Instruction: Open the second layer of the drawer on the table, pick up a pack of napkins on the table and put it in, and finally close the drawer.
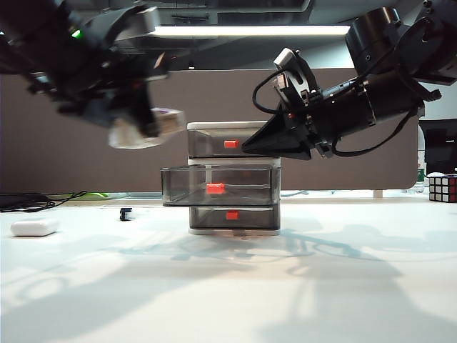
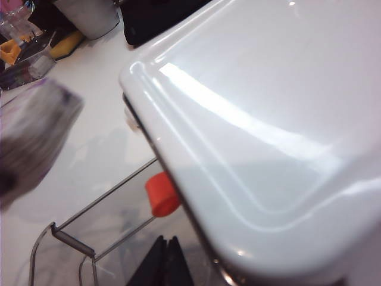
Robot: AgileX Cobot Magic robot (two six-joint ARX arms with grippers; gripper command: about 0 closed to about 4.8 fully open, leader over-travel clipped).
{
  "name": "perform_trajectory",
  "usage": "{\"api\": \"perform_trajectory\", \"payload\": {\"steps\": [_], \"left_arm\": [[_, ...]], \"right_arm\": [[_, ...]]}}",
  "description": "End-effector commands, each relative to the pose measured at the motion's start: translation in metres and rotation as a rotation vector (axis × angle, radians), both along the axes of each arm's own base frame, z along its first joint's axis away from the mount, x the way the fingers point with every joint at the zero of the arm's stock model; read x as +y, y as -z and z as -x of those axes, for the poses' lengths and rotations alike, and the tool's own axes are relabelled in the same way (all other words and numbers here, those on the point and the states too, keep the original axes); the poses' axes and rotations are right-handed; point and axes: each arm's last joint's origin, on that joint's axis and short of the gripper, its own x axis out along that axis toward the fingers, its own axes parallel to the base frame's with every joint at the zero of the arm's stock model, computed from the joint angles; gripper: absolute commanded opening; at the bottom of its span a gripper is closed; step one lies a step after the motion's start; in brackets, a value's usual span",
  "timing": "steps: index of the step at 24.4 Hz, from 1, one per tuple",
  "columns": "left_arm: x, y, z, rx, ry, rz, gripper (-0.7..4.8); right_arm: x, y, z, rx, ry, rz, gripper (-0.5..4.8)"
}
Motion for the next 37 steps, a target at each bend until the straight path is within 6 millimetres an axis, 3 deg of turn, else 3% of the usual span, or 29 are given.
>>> {"api": "perform_trajectory", "payload": {"steps": [1,11,21,23,25,30,37], "left_arm": [[-0.017,-0.008,0.002,-0.026,0.055,0.023,1.15],[-0.057,0.004,-0.016,0.041,0.135,0.013,1.16],[-0.065,0.017,-0.027,0.045,0.128,0.009,1.22],[-0.066,0.019,-0.028,0.051,0.133,0.008,1.42],[-0.067,0.022,-0.028,0.065,0.146,0.007,2.10],[-0.068,0.026,-0.029,0.082,0.163,0.006,2.88],[-0.067,0.027,-0.028,0.086,0.173,-0.027,3.27]], "right_arm": [[0.001,-0.004,0.000,-0.009,-0.008,-0.015,-0.05],[0.000,-0.007,0.000,-0.016,-0.021,-0.024,-0.05],[-0.014,-0.026,0.000,-0.078,0.017,-0.043,-0.05],[-0.014,-0.029,0.001,-0.091,0.017,-0.047,-0.05],[-0.014,-0.029,0.001,-0.091,0.016,-0.048,-0.05],[-0.014,-0.029,0.001,-0.088,0.015,-0.050,-0.05],[-0.014,-0.029,0.002,-0.083,0.001,-0.056,-0.05]]}}
